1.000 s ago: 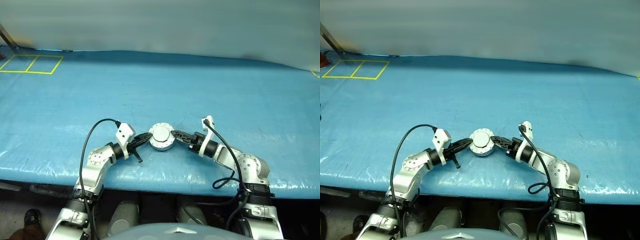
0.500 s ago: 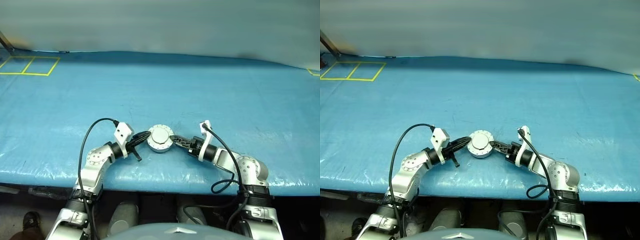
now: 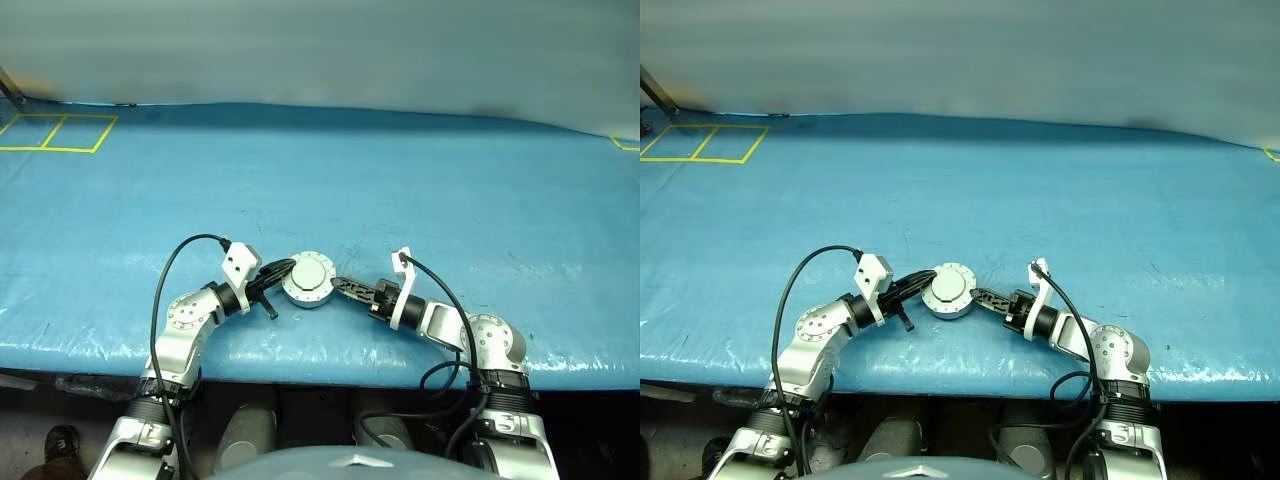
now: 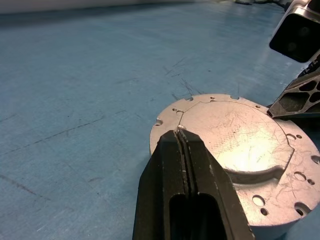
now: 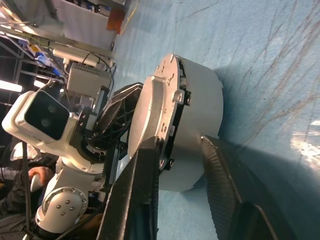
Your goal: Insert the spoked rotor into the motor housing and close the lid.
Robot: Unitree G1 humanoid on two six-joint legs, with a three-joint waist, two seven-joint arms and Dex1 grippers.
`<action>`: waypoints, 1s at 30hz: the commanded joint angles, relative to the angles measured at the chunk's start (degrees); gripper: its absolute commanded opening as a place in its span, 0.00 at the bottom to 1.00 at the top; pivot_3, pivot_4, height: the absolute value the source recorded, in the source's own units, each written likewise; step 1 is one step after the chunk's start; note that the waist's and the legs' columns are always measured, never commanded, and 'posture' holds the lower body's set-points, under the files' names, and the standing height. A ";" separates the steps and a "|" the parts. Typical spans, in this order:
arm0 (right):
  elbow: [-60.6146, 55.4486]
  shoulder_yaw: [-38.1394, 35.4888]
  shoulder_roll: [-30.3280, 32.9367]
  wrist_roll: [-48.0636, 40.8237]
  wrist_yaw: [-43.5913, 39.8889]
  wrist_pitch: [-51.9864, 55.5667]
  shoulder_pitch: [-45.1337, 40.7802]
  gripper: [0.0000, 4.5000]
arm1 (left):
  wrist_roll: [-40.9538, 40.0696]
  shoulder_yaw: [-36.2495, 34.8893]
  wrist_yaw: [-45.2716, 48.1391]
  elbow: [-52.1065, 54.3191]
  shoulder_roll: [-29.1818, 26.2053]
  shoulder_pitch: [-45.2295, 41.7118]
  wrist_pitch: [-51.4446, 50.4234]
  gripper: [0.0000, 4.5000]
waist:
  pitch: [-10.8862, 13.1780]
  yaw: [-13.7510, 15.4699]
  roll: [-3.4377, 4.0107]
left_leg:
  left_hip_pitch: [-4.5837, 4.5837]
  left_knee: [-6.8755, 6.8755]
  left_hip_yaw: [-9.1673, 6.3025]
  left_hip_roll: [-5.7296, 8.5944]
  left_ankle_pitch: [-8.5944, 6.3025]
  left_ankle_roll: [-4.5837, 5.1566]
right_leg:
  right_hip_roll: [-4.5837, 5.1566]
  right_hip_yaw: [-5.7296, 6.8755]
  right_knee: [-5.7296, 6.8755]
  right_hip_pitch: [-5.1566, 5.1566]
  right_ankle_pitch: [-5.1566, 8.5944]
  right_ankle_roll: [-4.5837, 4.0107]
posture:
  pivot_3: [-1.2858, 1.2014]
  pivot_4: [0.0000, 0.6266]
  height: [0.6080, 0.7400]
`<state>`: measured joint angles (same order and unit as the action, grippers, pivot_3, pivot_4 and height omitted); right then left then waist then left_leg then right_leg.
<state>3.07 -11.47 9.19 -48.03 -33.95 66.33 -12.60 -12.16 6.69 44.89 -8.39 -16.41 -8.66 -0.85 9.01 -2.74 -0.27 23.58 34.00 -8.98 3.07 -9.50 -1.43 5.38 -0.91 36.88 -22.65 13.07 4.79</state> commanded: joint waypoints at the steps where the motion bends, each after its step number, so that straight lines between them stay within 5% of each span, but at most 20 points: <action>1: 1.13 4.41 -1.75 0.17 -1.47 0.33 -0.49 0.30 | 0.84 2.71 0.98 -0.48 0.67 0.80 -0.81 0.00 | -0.01 -0.01 0.01 | 0.00 0.01 0.00 0.00 0.00 0.00 | 0.00 0.00 0.00 0.00 0.00 -0.01 | 0.52 0.24 1.00; 16: 1.36 7.12 -0.06 4.16 -4.63 -2.09 -0.16 0.30 | 0.97 2.72 1.22 -0.70 0.80 0.42 -0.90 0.00 | -0.14 -0.03 -0.15 | -0.02 -0.01 0.01 -0.01 -0.01 -0.02 | 0.00 0.00 -0.01 0.01 0.02 -0.04 | 0.52 0.24 1.00; 23: 2.90 6.67 -0.08 4.18 -4.78 -1.62 -0.50 0.71 | 1.12 2.68 1.17 -0.72 0.77 0.48 -0.79 0.00 | -0.19 0.38 -0.12 | 0.04 -0.05 0.00 0.00 -0.03 -0.05 | 0.01 0.00 -0.02 -0.05 0.04 -0.07 | 0.52 0.24 1.00; 30: 4.20 5.74 -0.76 3.76 -4.58 -1.20 -0.94 0.71 | 1.33 2.64 1.12 -0.71 0.84 0.55 -0.59 0.00 | -0.19 0.51 -0.12 | 0.02 -0.04 -0.01 0.00 -0.06 -0.07 | 0.01 0.02 -0.03 -0.03 0.05 -0.08 | 0.52 0.24 1.00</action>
<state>5.79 -7.03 9.40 -44.17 -38.94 64.30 -13.50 -11.66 6.79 45.01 -8.41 -16.00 -8.72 -0.85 8.82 -2.23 -0.39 23.60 33.95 -8.99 3.07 -9.56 -1.51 5.39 -0.89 36.85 -22.67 13.12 4.71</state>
